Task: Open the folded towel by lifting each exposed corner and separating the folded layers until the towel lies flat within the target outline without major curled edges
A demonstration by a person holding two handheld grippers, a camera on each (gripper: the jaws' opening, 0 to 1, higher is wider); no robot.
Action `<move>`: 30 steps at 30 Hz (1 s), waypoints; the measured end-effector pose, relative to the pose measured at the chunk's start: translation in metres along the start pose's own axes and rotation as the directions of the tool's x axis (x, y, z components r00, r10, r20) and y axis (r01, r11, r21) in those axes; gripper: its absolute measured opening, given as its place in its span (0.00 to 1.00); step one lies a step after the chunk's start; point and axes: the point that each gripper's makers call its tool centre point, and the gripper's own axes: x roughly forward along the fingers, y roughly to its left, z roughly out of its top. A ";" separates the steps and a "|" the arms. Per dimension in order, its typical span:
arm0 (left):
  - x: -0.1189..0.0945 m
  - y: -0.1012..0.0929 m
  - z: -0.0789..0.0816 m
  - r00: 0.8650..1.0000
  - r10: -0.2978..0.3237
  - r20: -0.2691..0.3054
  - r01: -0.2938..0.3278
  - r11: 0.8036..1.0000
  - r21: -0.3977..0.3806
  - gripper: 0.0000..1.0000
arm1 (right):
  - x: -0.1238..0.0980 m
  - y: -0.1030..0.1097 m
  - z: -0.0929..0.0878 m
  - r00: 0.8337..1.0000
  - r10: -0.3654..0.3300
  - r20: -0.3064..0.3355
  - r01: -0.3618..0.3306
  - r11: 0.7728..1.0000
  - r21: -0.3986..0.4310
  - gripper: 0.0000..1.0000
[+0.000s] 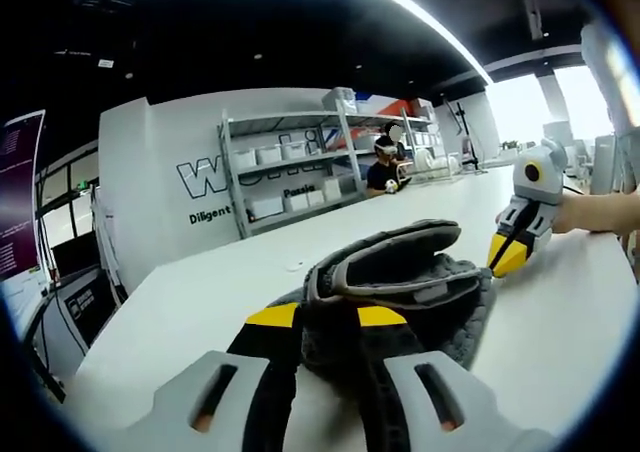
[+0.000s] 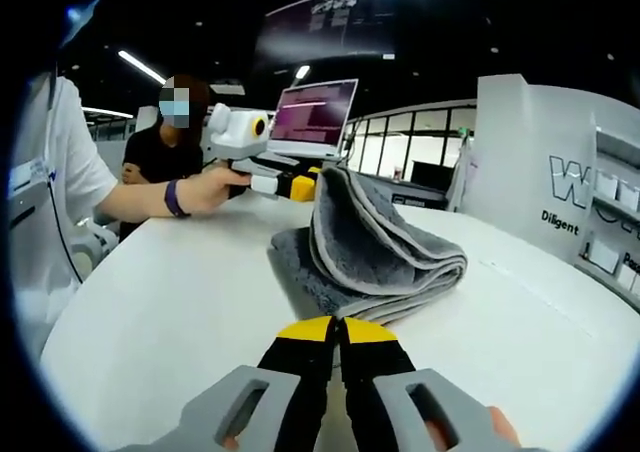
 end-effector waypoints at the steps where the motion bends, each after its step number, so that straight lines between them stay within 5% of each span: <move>1: 0.000 0.000 0.000 1.000 -0.001 0.000 0.001 1.000 0.000 0.18 | 0.000 0.000 0.000 1.000 -0.001 -0.001 0.001 1.000 0.000 0.00; 22: -0.008 -0.003 0.021 0.996 -0.020 0.092 0.021 1.000 -0.020 0.08 | -0.004 -0.004 -0.003 1.000 -0.013 -0.017 0.013 1.000 0.007 0.00; 30: -0.016 0.003 0.034 0.989 0.025 0.145 -0.027 1.000 0.012 0.07 | -0.005 -0.004 -0.003 1.000 -0.009 -0.026 0.009 1.000 0.005 0.00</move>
